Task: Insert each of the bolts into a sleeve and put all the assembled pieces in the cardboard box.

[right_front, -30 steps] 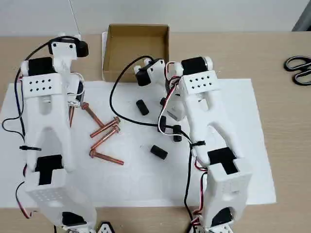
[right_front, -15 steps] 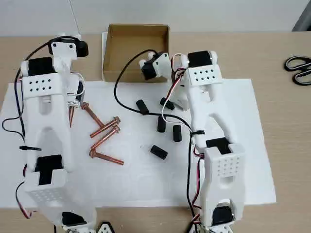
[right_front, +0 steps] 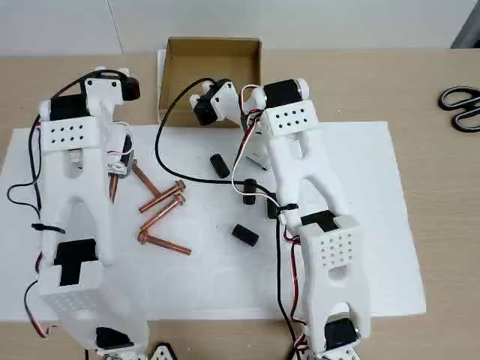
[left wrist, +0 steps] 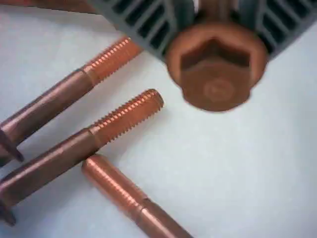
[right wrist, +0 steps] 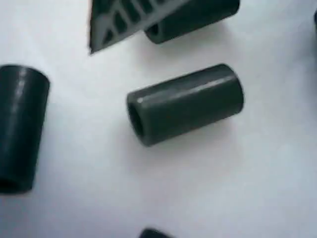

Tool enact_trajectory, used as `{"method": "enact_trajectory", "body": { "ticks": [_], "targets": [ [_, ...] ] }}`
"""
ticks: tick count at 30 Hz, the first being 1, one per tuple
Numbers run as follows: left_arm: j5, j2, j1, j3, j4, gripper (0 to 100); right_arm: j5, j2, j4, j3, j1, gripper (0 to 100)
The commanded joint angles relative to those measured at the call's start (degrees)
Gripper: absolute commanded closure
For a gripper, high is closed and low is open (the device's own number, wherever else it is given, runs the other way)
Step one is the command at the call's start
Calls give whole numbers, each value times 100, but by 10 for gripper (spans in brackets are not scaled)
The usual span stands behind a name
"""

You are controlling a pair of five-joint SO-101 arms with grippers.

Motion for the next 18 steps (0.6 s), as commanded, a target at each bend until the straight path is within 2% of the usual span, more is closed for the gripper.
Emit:
{"method": "enact_trajectory", "body": {
  "ticks": [1,18],
  "targets": [
    [44,-352,18,-22,-158,994,9,101,-154,-246,-4,839],
    [35,-352,26,-22,-185,994,167,910,-848,-255,13,840]
  ]
}}
